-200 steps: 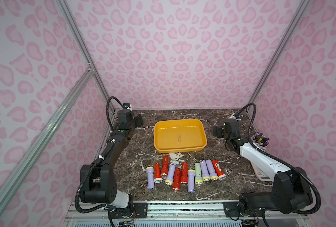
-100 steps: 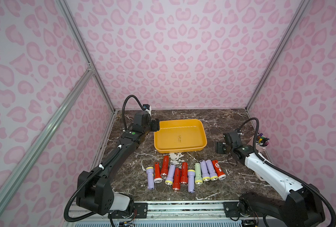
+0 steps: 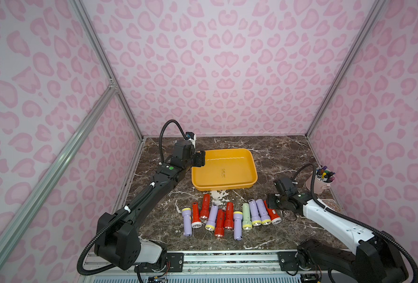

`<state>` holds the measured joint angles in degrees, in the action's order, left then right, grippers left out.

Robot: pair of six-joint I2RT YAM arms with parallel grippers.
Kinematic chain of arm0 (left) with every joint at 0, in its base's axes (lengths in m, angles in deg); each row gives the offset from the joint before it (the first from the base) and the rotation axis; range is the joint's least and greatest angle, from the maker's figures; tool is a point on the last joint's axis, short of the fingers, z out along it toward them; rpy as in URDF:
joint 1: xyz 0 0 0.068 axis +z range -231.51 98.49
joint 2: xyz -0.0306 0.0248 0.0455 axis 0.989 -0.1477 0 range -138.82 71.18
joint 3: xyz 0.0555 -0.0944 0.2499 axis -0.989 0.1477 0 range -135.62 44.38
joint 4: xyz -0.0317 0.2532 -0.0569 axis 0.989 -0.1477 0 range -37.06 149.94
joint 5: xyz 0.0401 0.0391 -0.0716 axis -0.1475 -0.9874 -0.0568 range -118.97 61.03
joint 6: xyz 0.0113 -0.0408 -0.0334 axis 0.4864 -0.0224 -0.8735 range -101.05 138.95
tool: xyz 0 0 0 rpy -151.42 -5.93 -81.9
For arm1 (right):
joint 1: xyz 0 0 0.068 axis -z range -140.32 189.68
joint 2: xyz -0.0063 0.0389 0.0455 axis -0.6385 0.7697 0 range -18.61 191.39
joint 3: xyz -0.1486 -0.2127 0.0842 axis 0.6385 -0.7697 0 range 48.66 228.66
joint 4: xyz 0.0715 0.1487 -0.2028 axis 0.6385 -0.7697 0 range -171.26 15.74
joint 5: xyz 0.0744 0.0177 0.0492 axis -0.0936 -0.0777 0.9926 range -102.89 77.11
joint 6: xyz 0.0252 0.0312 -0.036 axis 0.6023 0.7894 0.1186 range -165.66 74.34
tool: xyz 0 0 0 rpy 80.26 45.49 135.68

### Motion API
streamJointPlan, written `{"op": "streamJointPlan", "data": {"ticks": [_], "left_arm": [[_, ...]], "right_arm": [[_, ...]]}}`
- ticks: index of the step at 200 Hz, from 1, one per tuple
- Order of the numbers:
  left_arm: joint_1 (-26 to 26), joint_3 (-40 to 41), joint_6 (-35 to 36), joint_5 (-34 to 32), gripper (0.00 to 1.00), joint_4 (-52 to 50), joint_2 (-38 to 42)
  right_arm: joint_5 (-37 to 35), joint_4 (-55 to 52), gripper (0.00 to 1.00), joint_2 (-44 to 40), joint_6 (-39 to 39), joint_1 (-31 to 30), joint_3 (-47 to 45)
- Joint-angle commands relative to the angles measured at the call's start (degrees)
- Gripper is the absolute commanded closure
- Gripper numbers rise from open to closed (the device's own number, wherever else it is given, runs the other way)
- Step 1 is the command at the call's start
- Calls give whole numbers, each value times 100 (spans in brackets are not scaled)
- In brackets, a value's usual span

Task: Put the flashlights into the storage boxes
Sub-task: Pick up the flashlight from the center of the board.

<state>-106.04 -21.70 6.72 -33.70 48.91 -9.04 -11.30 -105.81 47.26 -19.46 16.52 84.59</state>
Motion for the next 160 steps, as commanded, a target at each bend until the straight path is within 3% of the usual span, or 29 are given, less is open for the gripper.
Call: {"op": "streamJointPlan", "data": {"ticks": [1, 18, 62, 93, 160], "left_arm": [[-115, -204, 137, 69, 25, -87, 18], [-198, -303, 190, 299, 24, -128, 18], [-446, -712, 417, 1806, 23, -817, -149], [-717, -581, 426, 2138, 21, -1202, -107], [-1173, -181, 452, 2038, 19, -1420, 60]], "right_arm": [[9, -129, 38, -61, 130, -16, -79], [42, -124, 38, -126, 178, -13, -154], [161, -71, 38, -59, 353, -21, -287], [156, -3, 39, 102, 423, -21, -289], [-44, -28, 45, 666, 562, -13, -137]]}}
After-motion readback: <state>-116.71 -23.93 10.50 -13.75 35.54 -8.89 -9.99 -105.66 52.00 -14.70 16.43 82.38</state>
